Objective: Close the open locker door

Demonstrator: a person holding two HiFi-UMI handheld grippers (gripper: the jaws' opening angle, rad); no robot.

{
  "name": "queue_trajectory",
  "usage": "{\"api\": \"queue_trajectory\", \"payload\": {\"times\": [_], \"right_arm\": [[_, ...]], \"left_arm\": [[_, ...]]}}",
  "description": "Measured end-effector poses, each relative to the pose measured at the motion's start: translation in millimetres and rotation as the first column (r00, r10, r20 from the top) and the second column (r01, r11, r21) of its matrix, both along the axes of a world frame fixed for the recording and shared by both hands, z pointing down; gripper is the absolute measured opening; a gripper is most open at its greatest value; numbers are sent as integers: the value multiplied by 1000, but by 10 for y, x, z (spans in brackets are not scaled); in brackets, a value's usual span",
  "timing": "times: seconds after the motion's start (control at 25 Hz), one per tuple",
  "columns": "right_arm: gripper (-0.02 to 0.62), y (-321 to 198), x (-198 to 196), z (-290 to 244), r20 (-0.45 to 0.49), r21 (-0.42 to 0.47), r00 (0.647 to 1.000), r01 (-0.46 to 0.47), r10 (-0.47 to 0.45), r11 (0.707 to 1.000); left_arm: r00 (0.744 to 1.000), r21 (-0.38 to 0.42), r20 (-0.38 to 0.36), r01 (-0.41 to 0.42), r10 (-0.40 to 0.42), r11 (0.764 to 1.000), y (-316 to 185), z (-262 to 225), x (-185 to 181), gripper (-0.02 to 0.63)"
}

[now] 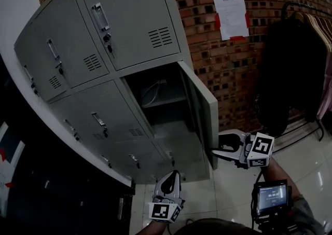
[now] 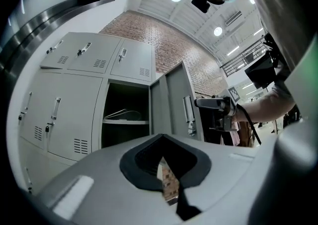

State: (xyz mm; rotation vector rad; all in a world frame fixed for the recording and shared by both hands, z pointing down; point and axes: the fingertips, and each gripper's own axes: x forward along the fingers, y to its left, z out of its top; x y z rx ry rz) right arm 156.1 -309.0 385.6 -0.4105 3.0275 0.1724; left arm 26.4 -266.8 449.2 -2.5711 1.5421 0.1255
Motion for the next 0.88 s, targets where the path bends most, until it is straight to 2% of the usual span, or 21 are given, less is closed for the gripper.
{"api": "queue_trajectory", "payload": {"times": [0.16, 0.48, 0.88], "right_arm": [[155, -5, -50, -10, -6, 10, 1000, -3, 3, 1000], [147, 9, -148, -23, 5, -11, 1000, -1, 1, 1000], [143, 2, -599, -39, -10, 0, 995, -99, 99, 995]], "left_arm": [[1000, 4, 1, 16, -16, 1000, 66, -17, -45, 2], [999, 0, 11, 46, -46, 999, 160, -35, -156, 2], [998, 0, -2, 66, -66, 998, 175, 34, -495, 2]]}}
